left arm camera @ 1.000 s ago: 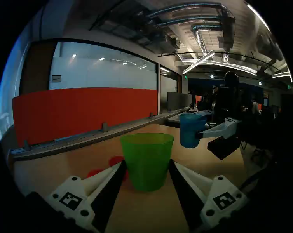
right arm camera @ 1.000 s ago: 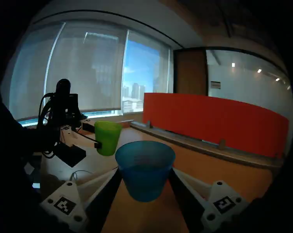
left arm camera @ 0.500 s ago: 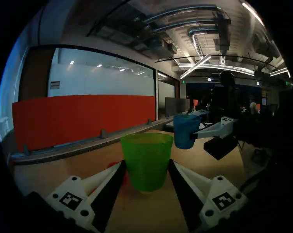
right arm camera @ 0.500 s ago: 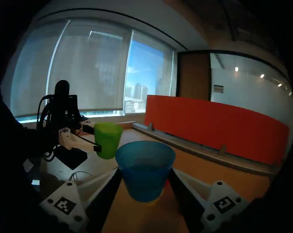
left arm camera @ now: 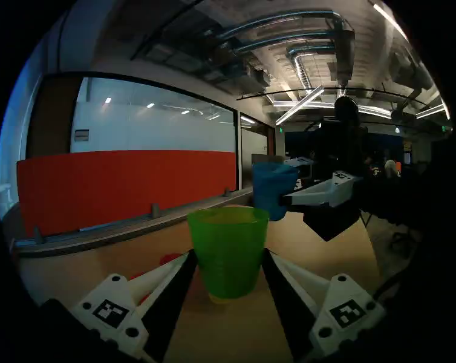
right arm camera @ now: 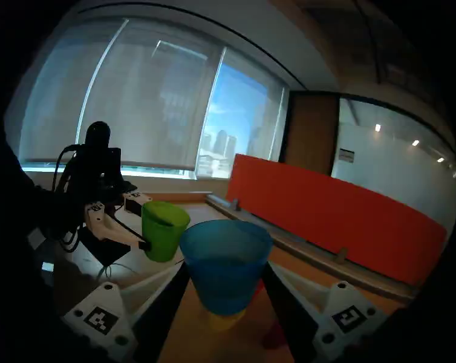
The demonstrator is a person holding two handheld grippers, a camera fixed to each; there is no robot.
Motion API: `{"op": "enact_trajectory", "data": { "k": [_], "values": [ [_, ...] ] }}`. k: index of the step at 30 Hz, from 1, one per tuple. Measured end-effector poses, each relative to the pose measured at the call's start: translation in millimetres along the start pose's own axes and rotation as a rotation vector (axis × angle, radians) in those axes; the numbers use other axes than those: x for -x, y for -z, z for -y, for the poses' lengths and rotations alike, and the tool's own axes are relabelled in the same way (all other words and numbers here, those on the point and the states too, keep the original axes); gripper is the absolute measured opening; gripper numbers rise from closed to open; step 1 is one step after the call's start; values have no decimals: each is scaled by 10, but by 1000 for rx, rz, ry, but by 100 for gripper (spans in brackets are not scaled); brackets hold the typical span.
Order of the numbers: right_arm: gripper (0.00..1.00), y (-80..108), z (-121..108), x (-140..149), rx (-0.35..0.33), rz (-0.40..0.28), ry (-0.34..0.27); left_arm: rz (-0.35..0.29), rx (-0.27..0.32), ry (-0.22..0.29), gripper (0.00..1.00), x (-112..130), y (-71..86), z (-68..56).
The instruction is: Pour water
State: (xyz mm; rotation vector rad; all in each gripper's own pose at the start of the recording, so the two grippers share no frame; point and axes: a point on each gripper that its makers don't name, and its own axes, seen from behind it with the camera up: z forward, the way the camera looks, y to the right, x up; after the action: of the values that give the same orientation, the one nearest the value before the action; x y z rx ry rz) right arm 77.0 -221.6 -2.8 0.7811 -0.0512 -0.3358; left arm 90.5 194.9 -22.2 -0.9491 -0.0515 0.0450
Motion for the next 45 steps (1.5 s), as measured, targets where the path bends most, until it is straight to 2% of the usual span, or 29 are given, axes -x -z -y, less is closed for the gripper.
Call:
{"op": "enact_trajectory", "data": {
  "k": [6, 23, 45],
  "values": [
    [85, -52, -19, -114, -9, -3, 50, -1, 9, 13, 77, 22, -9, -30],
    [85, -240, -32, -322, -4, 15, 248, -6, 32, 30, 77, 59, -17, -84],
    [85, -388, -9, -600, 17, 3, 481, -2, 48, 12, 77, 29, -31, -157]
  ]
}}
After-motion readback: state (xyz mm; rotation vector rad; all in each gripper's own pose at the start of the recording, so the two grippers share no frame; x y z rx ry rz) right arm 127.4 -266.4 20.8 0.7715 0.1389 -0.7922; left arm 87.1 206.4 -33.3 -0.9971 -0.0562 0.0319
